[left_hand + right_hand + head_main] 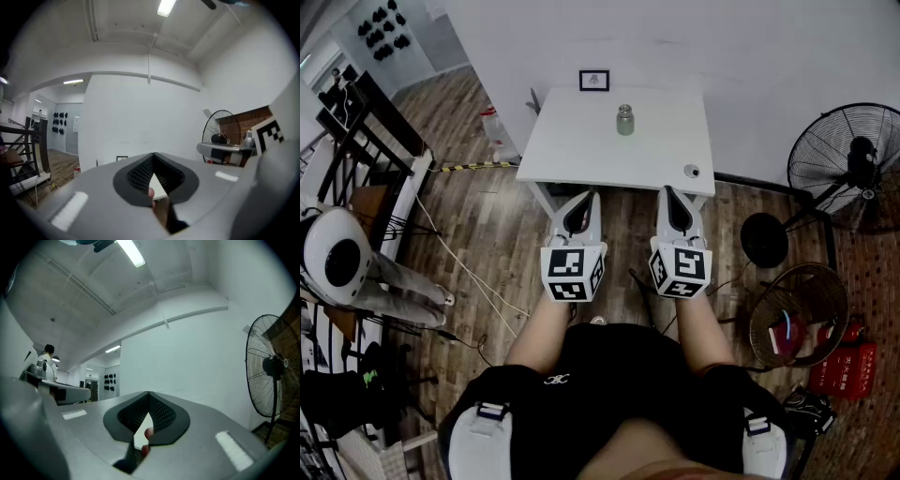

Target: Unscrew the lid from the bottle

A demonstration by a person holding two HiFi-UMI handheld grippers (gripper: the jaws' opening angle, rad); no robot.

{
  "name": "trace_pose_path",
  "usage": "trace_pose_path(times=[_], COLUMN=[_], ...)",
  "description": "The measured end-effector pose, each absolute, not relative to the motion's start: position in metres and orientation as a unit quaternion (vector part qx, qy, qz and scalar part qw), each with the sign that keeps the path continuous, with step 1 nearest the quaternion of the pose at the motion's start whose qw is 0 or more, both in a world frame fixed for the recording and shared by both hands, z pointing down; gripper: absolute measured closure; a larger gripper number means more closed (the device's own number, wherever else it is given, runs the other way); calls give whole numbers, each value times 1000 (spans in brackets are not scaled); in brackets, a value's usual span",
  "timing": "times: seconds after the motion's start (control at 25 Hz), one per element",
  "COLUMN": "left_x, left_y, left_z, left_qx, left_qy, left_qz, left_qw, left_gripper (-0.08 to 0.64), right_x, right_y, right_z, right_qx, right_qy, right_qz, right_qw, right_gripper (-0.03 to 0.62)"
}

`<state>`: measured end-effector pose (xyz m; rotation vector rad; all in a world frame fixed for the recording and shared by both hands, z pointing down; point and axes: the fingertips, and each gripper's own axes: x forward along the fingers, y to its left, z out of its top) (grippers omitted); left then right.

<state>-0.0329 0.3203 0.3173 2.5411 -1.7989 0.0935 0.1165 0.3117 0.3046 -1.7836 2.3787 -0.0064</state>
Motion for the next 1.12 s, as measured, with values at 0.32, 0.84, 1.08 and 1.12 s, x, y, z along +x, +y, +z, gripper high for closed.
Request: trace_pose_path(times=[0.32,0.84,1.08,1.12], left_x=[-17,-5,-9,-11], left_y=[348,305,261,252], left_z=[326,335,345,347], left_qx=[811,818,821,821], left_qy=[-585,-575,-571,-570], left_qz=[27,11,12,12], left_qw=[14,18,13,13], left_gripper=[511,511,511,511], right_x=[129,142,136,133], right_y=[334,300,257,247], right_z=[309,319,326,328], right_qx=[-589,-595,-596,-597], right_qy=[804,799,799,799], right_qz=[-2,5,14,14], right_qw=[84,82,77,76], right_gripper=[595,595,595,595])
